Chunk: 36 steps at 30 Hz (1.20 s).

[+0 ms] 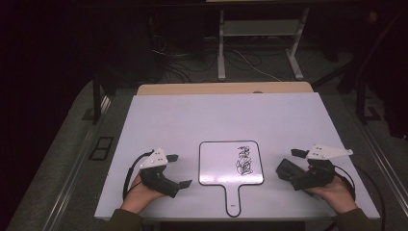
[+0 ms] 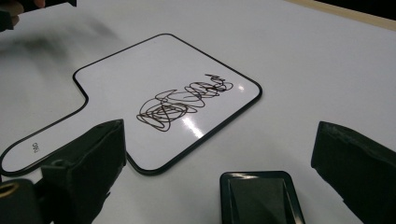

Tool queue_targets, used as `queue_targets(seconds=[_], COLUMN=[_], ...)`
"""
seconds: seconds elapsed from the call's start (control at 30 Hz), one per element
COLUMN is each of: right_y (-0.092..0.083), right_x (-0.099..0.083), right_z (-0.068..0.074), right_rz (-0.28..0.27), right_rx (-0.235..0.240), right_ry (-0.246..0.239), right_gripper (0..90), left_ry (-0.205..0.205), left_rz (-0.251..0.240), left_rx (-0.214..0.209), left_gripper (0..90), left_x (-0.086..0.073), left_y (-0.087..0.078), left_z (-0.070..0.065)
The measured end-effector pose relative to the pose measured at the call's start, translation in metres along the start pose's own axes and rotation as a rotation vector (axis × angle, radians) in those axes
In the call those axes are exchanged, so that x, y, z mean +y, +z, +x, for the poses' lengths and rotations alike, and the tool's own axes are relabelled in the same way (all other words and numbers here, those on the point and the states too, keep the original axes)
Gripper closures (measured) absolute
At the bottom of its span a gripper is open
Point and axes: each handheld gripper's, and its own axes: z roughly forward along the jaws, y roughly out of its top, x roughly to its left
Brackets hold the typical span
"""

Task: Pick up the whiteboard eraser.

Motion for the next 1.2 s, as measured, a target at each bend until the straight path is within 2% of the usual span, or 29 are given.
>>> queue_targets(seconds=[0.27,0.5,0.67,0.9,1.2], right_y=[-0.005,-0.007,-0.011,-0.016,-0.021], right_x=[0.0,0.0,-0.001,-0.007,-0.015], right_z=[-0.009,-0.013,-0.017,-0.028,-0.036], right_rz=[0.024,0.065,0.08,0.129,0.18], right_rx=[-0.039,-0.043,-0.065,-0.092,-0.095], right_ry=[0.006,0.003,0.008,0.02,0.031], right_gripper=[2.1,2.1,2.1,2.2,2.2], left_ry=[0.006,0.006,0.004,0.003,0.007], left_rz=[-0.003,-0.003,-0.004,-0.002,-0.002], left_rx=[-0.001,-0.002,-0.003,-0.005,-0.006], left_gripper=[0.0,0.0,0.0,0.0,0.0], left_x=[0.0,0.0,0.0,0.0,0.0], left_y=[0.0,0.0,0.0,0.001,0.0], left_z=[0.0,0.0,0.0,-0.001,-0.001])
